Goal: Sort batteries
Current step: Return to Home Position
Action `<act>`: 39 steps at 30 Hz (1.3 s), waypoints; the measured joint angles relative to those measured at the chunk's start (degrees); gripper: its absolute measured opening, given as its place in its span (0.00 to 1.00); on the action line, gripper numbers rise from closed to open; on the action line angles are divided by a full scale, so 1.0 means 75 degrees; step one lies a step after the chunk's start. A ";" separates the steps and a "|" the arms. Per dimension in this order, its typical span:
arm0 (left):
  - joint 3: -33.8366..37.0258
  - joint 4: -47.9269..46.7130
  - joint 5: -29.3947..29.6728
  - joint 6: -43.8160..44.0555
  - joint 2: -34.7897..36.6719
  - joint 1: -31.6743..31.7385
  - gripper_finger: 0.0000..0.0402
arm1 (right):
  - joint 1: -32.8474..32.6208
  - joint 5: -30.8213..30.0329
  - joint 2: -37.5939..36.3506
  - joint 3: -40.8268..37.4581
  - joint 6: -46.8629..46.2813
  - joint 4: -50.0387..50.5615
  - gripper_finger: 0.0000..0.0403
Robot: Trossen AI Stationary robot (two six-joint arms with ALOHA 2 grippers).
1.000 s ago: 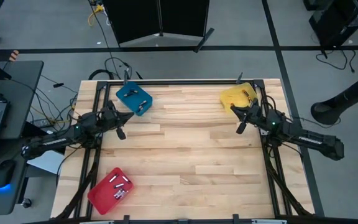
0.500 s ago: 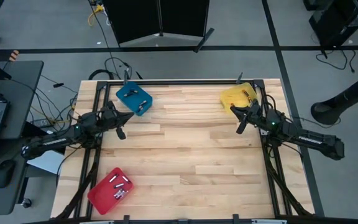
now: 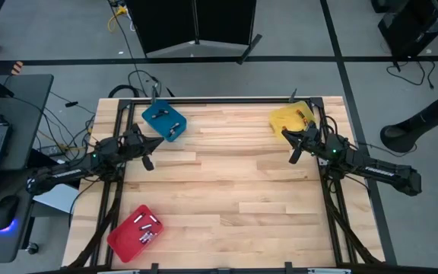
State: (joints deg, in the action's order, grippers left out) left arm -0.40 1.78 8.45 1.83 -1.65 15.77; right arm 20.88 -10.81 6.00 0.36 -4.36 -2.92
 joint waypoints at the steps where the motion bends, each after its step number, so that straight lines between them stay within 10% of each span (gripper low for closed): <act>1: 0.0000 0.0001 0.0000 0.0000 0.0000 0.0000 0.03 | 0.0000 -0.0002 0.0000 0.0000 0.0002 0.0000 0.07; 39: 0.0003 0.0006 0.0000 -0.0005 0.0000 -0.0002 0.03 | 0.0000 0.0006 0.0000 0.0000 0.0000 -0.0003 0.06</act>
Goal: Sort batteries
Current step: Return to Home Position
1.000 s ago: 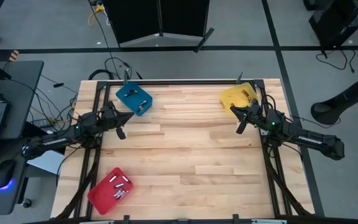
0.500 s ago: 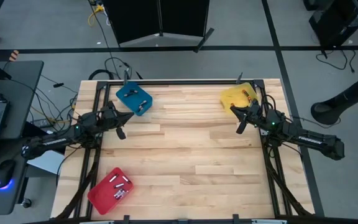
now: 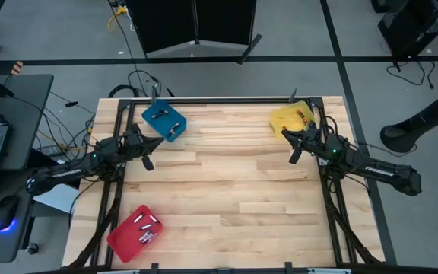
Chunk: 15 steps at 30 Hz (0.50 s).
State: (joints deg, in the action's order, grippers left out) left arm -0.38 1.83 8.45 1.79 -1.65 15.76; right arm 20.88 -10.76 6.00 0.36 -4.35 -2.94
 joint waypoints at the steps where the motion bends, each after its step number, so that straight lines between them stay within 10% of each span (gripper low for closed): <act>1: 0.0000 0.0000 0.0000 0.0001 0.0000 0.0000 0.03 | 0.0000 0.0000 0.0000 0.0000 -0.0001 0.0000 0.06; 15: 0.0000 0.0000 -0.0003 -0.0001 0.0000 -0.0001 0.03 | 0.0000 0.0000 0.0000 0.0000 0.0000 0.0002 0.06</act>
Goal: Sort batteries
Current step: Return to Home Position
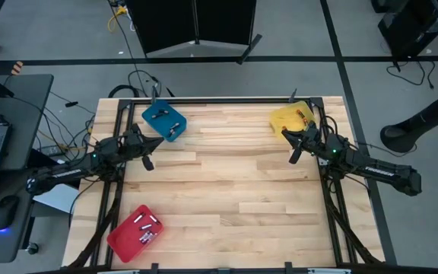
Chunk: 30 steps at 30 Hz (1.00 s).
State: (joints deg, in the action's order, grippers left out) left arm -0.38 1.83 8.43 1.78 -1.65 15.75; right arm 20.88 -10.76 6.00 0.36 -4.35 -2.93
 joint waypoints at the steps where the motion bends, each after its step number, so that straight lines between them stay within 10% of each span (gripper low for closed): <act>1: 0.0000 0.0000 0.0000 0.0000 0.0000 0.0001 0.03 | 0.0000 0.0000 0.0000 0.0000 -0.0001 -0.0001 0.06; 30: 0.0000 0.0000 0.0000 0.0000 0.0000 0.0002 0.03 | 0.0000 0.0000 0.0000 0.0000 -0.0001 -0.0002 0.06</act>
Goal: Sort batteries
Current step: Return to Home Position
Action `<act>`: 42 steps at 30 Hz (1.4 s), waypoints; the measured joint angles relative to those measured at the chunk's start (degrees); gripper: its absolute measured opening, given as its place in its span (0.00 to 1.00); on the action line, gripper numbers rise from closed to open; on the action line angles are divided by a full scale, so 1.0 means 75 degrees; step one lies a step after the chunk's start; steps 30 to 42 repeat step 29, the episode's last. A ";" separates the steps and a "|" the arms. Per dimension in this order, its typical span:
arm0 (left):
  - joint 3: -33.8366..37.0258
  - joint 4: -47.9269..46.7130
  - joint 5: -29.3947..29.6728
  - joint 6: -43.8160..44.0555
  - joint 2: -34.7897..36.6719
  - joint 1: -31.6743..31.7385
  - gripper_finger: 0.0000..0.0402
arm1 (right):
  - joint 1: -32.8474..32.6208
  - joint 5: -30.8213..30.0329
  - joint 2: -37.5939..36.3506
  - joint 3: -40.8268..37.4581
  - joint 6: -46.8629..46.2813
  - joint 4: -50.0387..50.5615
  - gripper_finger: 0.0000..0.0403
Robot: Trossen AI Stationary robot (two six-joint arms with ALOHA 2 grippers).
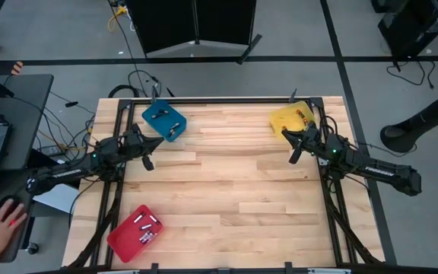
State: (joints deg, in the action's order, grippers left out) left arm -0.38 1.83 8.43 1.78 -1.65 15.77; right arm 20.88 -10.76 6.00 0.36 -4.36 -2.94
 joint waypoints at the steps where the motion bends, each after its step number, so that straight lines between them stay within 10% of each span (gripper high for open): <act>1: 0.0000 0.0000 0.0000 0.0000 0.0000 -0.0003 0.03 | 0.0000 0.0000 0.0000 0.0000 0.0002 0.0002 0.06; 42: 0.0000 0.0002 0.0000 0.0003 -0.0002 -0.0002 0.03 | -0.0003 0.0000 -0.0001 0.0000 0.0000 0.0002 0.07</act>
